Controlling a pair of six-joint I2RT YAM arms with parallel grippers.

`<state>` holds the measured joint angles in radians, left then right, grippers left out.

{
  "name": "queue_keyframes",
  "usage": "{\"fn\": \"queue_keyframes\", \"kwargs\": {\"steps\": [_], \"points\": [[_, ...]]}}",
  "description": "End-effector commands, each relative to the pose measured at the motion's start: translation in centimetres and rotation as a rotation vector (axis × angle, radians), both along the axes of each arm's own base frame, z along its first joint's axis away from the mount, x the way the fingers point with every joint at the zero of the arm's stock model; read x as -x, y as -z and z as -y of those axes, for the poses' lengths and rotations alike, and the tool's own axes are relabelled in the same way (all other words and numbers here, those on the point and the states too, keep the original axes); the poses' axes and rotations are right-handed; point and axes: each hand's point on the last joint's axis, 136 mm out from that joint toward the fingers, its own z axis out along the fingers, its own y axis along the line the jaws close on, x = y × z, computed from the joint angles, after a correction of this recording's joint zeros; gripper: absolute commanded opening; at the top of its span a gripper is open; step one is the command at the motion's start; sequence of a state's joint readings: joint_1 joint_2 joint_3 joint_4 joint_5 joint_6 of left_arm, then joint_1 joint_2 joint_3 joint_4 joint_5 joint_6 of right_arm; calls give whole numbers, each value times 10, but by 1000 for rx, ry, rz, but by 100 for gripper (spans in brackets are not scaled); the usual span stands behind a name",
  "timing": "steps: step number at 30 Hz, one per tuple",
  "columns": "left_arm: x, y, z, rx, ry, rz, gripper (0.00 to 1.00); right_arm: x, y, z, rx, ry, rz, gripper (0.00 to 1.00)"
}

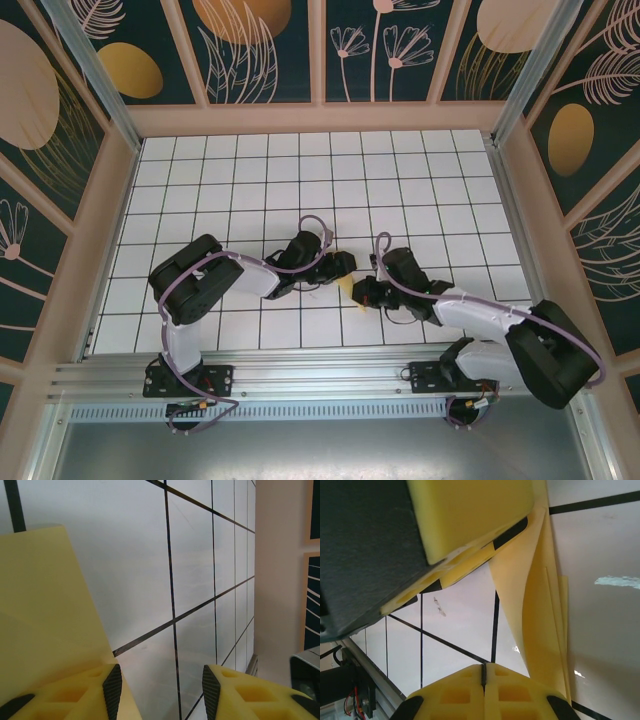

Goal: Fold a paper plane with a square sheet of paper (pick it up from the middle)
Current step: Fold the wing for the fifth time at the center of the table.

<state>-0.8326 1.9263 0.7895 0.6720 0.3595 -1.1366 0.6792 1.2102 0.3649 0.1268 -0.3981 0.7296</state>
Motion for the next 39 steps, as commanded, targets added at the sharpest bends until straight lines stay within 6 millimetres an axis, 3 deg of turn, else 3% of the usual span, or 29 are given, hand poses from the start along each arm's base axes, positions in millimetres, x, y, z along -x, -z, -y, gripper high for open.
{"fn": "queue_keyframes", "kwargs": {"steps": [1,8,22,30,35,39], "points": [[3,12,1,-33,21,-19,49,-6,1,-7,-10,-25,-8,3],[4,14,0,-40,23,-19,48,-3,23,12,20,26,-86,2],[4,19,1,-47,31,-29,48,23,56,42,66,79,-207,3],[4,23,0,-58,30,-37,48,20,24,32,-23,41,-139,6],[4,24,2,-59,33,-41,48,29,40,44,68,50,-202,6],[4,23,2,-62,39,-39,48,14,14,36,19,52,-119,6]]}}
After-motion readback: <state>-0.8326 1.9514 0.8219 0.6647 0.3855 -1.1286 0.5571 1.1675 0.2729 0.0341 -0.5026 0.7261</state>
